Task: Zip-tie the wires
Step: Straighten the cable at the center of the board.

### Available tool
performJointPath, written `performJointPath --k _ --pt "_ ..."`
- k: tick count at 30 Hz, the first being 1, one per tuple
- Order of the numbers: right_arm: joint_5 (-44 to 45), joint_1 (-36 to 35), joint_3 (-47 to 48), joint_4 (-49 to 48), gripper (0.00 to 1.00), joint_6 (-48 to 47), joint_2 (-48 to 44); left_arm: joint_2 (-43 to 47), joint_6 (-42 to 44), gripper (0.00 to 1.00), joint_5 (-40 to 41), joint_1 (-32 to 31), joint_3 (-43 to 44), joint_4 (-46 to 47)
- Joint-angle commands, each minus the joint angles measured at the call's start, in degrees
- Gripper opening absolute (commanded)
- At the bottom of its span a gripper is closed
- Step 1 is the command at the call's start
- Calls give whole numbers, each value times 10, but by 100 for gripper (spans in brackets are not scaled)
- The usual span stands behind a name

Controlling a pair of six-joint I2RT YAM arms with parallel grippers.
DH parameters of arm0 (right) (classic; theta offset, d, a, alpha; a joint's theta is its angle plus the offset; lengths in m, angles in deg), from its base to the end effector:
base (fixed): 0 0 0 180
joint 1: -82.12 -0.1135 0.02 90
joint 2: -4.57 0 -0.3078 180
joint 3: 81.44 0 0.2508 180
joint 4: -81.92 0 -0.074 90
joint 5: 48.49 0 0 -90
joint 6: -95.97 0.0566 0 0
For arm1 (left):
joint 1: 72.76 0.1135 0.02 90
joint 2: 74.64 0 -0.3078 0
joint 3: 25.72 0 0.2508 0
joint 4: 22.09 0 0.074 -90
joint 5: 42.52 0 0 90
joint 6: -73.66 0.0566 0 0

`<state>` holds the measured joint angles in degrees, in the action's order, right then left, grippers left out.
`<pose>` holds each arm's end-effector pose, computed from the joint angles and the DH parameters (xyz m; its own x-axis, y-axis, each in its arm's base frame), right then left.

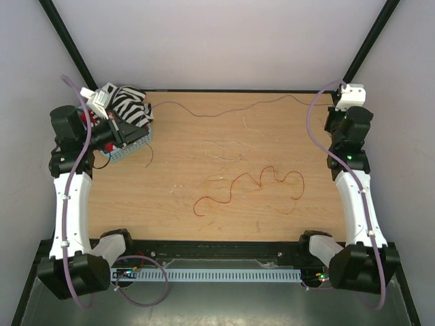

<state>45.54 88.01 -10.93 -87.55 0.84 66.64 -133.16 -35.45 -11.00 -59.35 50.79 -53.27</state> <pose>0.2525 -0.0301 0.4175 -0.0515 -0.0844 -0.9951 0.1683 0.9814 -0.0919 0.2044 -0.0009 0.4298 -0.4343 -0.2795 -0.8563 0.5756 0.6451 -0.5025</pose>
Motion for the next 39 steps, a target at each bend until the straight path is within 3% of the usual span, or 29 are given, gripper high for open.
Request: performJointPath --k 1,6,15,25,33,39 --pt "67 17 -9 48 0 -14 -46 -14 41 0 23 2 16 -50" --pt "83 26 -45 69 0 -27 -86 -41 8 0 -9 -22 20 -50" --pt "172 30 -114 97 0 -74 -115 -63 -10 0 60 -231 -74 -18" --pt "207 32 -172 87 0 -37 -99 -121 -33 0 120 -351 -170 45" --pt "230 32 -190 70 0 7 -45 -183 -65 0 137 -407 -220 133" --pt "228 32 -195 63 21 9 -28 -233 -51 0 150 -423 -232 144"
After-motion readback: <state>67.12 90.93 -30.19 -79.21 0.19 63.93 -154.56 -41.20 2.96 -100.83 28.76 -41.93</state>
